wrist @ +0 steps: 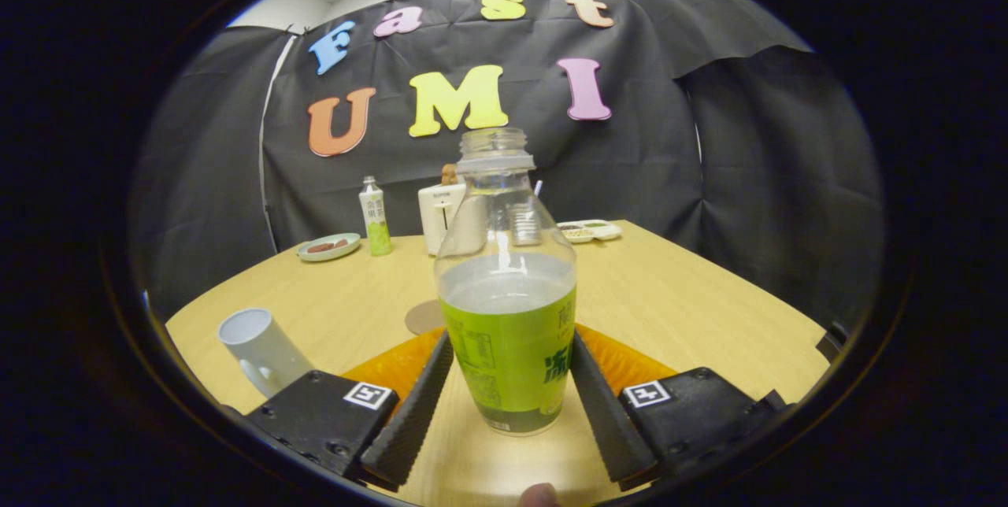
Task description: Take the bottle from table, then pour the juice into the cup, finally place the bottle on the coaster
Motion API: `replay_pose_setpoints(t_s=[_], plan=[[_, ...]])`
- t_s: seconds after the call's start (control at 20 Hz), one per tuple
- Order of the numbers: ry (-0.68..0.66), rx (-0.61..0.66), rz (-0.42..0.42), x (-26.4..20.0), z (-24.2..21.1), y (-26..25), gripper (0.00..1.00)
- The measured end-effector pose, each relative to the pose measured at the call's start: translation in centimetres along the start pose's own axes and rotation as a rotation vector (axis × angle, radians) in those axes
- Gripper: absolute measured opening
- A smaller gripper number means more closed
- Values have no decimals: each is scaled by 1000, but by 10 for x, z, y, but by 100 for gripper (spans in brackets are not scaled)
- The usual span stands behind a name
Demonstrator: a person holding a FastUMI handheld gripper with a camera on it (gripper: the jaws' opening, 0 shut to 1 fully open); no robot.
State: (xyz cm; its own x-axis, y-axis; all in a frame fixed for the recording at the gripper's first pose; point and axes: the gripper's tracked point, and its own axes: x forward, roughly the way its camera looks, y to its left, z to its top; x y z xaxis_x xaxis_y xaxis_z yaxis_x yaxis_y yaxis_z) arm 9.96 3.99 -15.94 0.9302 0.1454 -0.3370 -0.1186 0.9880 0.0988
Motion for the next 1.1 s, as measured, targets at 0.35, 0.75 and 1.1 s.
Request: replay_pose_setpoints(t_s=[0.35,0.75,1.1], plan=[[-26,-115,9,-13,21,18,78],[-106,-538,-36,-24,68,53,76],[-215,-957,-174,-22,84,76,76]])
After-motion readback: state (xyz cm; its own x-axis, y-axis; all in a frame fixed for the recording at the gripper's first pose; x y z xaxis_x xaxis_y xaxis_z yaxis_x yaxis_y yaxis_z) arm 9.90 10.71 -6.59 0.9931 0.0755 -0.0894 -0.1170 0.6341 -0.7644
